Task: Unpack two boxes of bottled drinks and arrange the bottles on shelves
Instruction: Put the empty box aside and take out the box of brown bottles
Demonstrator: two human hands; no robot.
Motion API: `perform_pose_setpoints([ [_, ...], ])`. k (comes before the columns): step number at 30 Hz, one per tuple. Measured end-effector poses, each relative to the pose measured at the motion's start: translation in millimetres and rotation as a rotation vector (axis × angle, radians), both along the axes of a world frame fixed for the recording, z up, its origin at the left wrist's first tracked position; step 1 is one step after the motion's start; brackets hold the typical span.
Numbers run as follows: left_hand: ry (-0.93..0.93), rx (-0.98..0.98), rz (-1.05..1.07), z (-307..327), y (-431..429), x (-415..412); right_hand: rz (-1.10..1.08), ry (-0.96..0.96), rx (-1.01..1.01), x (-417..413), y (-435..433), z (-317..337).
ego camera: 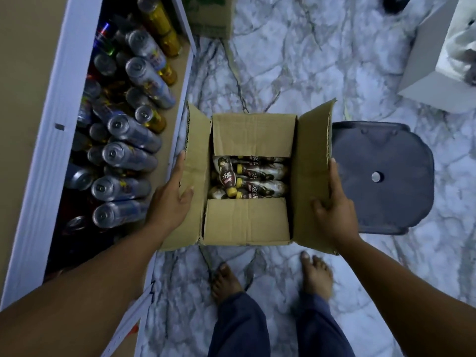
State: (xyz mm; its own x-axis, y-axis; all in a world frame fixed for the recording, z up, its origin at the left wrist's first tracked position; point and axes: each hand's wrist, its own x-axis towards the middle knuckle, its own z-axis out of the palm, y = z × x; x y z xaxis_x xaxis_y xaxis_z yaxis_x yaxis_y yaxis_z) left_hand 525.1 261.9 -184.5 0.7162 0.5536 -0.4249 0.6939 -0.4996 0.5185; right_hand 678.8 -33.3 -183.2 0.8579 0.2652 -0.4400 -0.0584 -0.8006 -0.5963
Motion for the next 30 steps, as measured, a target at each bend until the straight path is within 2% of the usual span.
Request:
perform_pose_setpoints([
  [5,-0.023,-0.003,0.023,-8.7,-0.7,-6.6,-0.007,-0.015,0.023,-7.2,-2.2,-1.7],
  [9,0.03,0.127,0.046,-10.3,-5.2,-4.6,0.008,0.002,0.027,-7.4,-4.5,-2.9],
  [13,0.252,0.423,-0.024,-34.7,1.7,-9.8,0.015,0.002,0.053,-8.6,-7.1,-7.2],
  [15,0.404,0.462,-0.041,-43.5,5.5,-7.2,0.017,-0.009,0.058,-8.8,-9.3,-10.5],
  [18,0.461,0.31,-0.115,-59.8,0.0,-0.3,0.029,-0.041,0.061,-10.0,-11.9,-17.6],
  [21,0.298,-0.026,-0.034,-74.3,-10.8,10.8,0.021,-0.063,0.076,-11.5,-13.7,-24.2],
  [22,0.257,-0.068,-0.018,-78.1,-13.8,15.1,0.022,-0.07,0.085,-12.5,-13.9,-26.2],
  [30,0.106,0.048,0.017,-117.8,-22.0,28.8,0.033,-0.11,0.12,-16.7,-18.1,-43.8],
])
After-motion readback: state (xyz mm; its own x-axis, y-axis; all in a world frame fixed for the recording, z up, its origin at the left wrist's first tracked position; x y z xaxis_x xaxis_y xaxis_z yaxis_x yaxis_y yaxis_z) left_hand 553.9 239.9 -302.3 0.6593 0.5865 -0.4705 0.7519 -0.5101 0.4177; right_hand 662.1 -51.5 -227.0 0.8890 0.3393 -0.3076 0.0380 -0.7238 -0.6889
